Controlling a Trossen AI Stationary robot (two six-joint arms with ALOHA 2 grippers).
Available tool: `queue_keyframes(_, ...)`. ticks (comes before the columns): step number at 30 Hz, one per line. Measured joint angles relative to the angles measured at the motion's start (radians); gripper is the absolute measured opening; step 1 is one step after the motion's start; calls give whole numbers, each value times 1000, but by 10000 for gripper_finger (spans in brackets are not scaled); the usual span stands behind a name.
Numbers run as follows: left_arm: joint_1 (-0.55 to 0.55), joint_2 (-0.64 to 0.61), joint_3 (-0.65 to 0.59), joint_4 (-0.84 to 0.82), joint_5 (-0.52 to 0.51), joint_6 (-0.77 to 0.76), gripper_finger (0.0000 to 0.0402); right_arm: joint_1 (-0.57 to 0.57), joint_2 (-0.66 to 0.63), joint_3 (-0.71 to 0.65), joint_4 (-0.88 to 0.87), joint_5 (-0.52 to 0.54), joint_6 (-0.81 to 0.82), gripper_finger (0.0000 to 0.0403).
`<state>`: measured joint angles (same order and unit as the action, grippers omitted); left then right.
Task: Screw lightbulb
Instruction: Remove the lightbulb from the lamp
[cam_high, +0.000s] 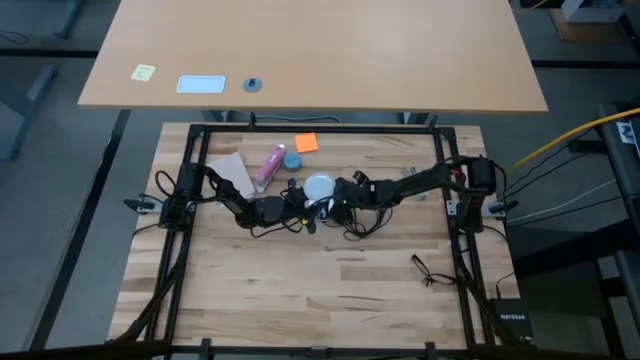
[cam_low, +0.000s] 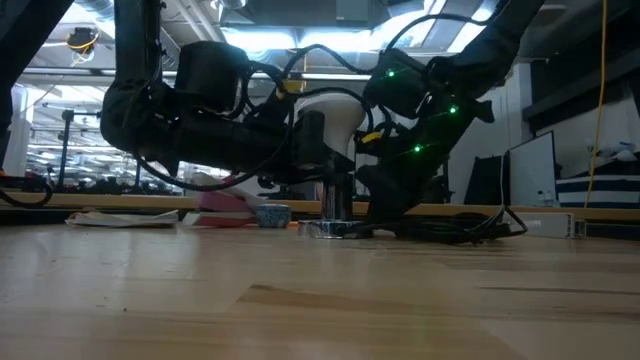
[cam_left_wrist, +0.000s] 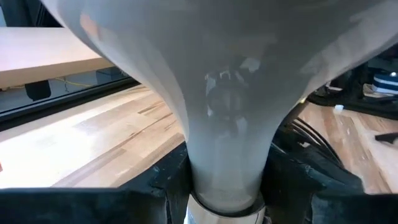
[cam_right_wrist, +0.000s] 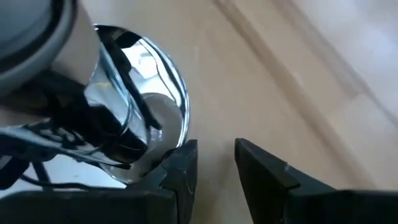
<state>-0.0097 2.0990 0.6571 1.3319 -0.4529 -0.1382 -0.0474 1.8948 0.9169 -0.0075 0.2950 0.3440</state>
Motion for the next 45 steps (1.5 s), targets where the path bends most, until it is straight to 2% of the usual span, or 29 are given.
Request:
queue_keyframes(9, -7, 0, 3, 2, -7, 15, 157, 54, -6, 1, -30, 120, 81, 121)
queue_keyframes(16, -13, 2, 6, 4, -7, 19, 157, 37, -55, -1, -59, 82, 19, 94)
queue_keyframes(23, -14, 4, 5, 30, -7, -91, 157, 38, -136, 0, -57, 176, -55, 63)
queue_keyframes(34, -15, 4, 4, 57, 1, -115, 157, 36, -174, 0, -72, 208, -135, 60)
queue_keyframes(45, -15, 4, 4, 60, 4, -79, 157, 36, -175, 0, -95, 208, -141, 60)
